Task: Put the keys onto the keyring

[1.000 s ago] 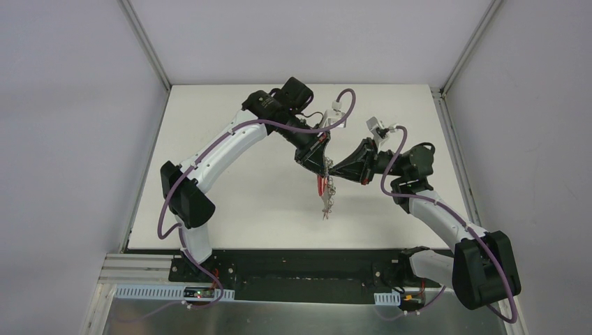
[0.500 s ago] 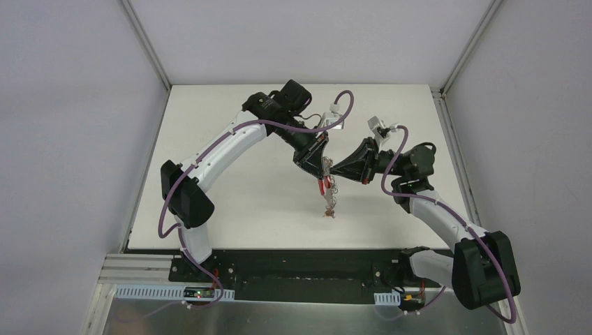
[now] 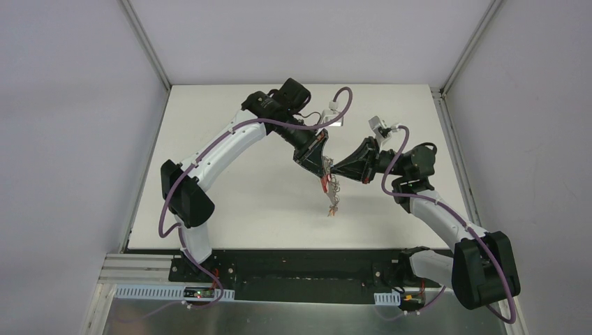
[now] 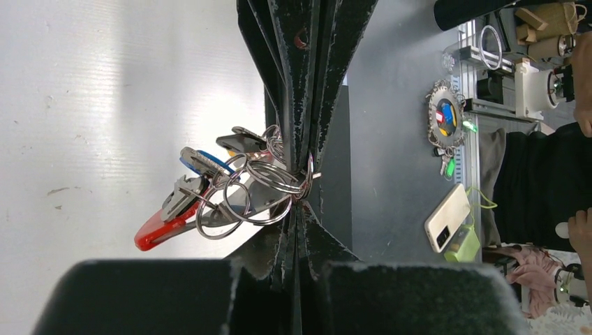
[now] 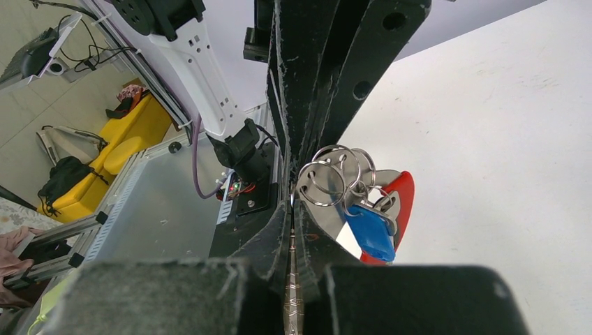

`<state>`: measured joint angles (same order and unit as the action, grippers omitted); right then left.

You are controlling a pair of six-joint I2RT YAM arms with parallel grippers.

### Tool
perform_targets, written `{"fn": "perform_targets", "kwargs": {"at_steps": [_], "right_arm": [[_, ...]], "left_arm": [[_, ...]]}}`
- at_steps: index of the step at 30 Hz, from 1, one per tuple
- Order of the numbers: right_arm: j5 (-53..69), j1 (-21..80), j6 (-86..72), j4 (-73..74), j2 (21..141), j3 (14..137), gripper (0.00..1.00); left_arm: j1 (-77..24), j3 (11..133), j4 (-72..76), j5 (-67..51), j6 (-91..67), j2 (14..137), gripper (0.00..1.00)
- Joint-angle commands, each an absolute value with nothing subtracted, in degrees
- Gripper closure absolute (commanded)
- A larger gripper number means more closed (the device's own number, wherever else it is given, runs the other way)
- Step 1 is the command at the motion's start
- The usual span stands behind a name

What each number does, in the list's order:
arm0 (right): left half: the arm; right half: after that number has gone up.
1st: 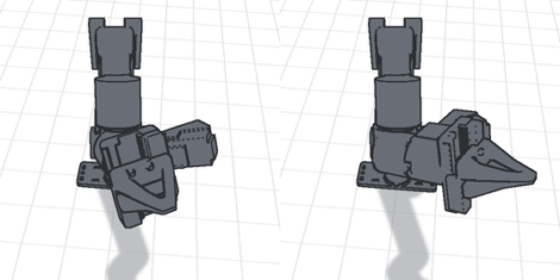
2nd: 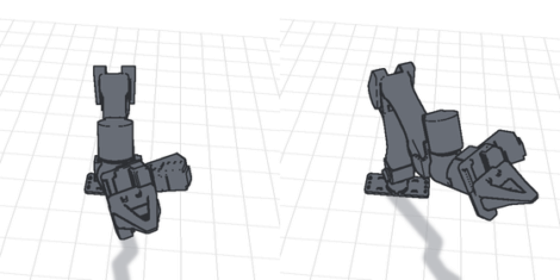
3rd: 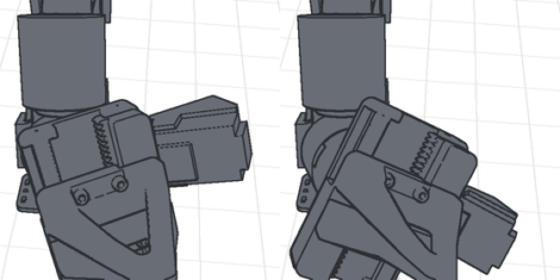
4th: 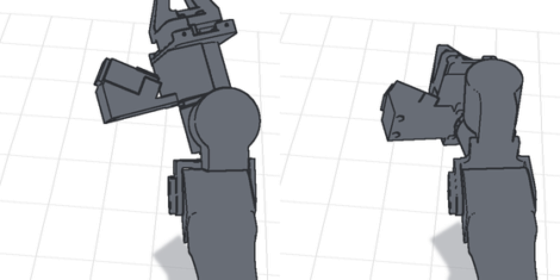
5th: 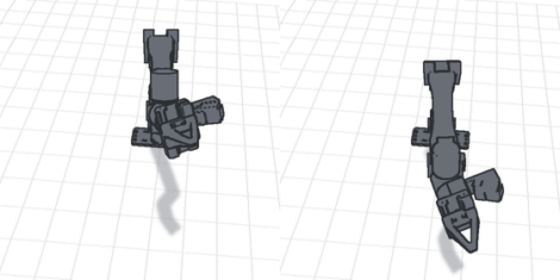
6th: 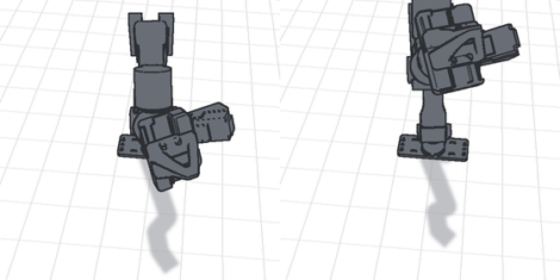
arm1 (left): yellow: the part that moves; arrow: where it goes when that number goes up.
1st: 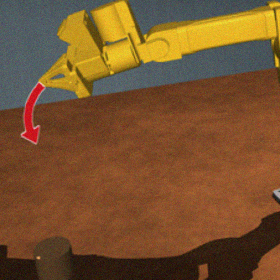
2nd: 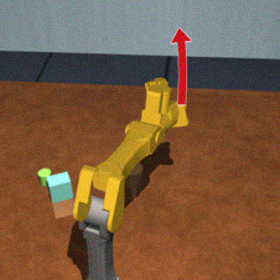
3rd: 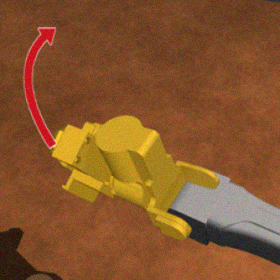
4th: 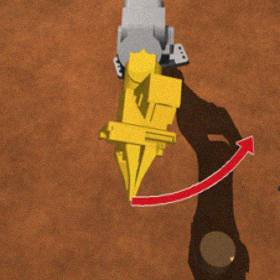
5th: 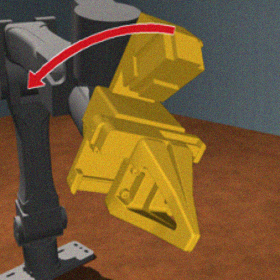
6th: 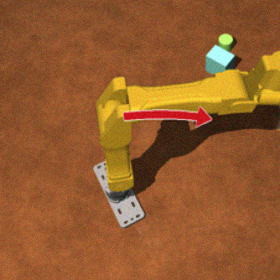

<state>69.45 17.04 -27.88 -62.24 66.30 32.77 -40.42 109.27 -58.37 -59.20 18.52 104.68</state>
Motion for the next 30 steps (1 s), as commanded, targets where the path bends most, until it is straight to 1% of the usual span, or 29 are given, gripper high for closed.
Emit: {"fn": "perform_targets", "kwargs": {"at_steps": [1, 30], "right_arm": [[69.17, 16.70, -28.08, -66.28, 65.64, 34.68, 1.00], [69.26, 16.61, -31.61, -71.64, 65.57, 33.84, 1.00]], "left_arm": [[-40.17, 112.22, -57.27, -63.63, 17.69, 104.92, 1.00], [-40.19, 107.16, -53.02, -71.82, 14.69, 108.01, 1.00]]}}
